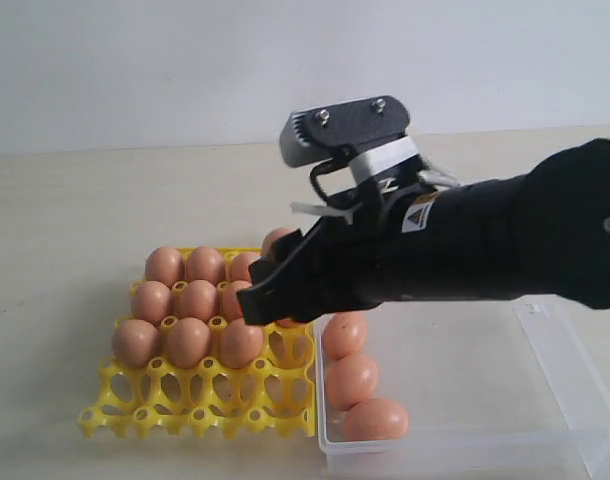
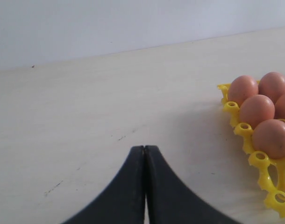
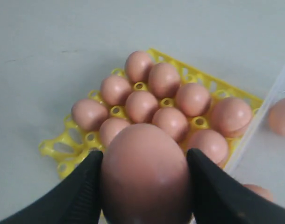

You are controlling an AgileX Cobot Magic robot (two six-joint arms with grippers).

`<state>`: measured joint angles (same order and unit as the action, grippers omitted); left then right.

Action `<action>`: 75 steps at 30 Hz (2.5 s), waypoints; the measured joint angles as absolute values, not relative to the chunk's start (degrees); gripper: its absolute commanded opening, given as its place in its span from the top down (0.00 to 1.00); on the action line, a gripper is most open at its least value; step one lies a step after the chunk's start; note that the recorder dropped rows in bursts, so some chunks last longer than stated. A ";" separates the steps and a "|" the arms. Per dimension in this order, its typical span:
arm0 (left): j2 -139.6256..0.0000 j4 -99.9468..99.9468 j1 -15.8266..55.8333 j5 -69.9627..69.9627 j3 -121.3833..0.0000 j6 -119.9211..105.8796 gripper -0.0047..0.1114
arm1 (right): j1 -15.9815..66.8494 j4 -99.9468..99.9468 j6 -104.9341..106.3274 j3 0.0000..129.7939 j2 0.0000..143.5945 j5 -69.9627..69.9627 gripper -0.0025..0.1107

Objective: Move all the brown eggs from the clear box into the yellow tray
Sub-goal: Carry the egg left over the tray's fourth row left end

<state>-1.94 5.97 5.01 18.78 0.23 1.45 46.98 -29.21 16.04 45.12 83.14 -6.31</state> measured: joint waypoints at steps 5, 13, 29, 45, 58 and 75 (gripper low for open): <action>-1.94 5.97 5.01 18.78 0.23 1.45 0.96 | 50.78 -29.86 16.04 47.02 87.84 -7.47 0.98; -1.94 5.97 5.01 18.78 0.23 1.45 0.96 | 52.76 -30.09 16.13 53.06 93.21 -7.69 0.98; -1.94 5.97 5.01 18.78 0.23 1.45 0.96 | 55.12 9.42 -24.44 55.38 94.95 0.00 0.98; -1.94 5.97 5.01 18.78 0.23 1.45 0.96 | 55.14 48.92 -63.17 55.38 95.83 4.70 0.98; -1.94 5.97 5.01 18.78 0.23 1.45 0.96 | 55.14 76.60 -90.59 55.38 97.63 9.46 0.98; -1.94 5.97 5.01 18.78 0.23 1.45 0.96 | 55.14 98.88 -111.04 55.49 101.05 13.61 0.98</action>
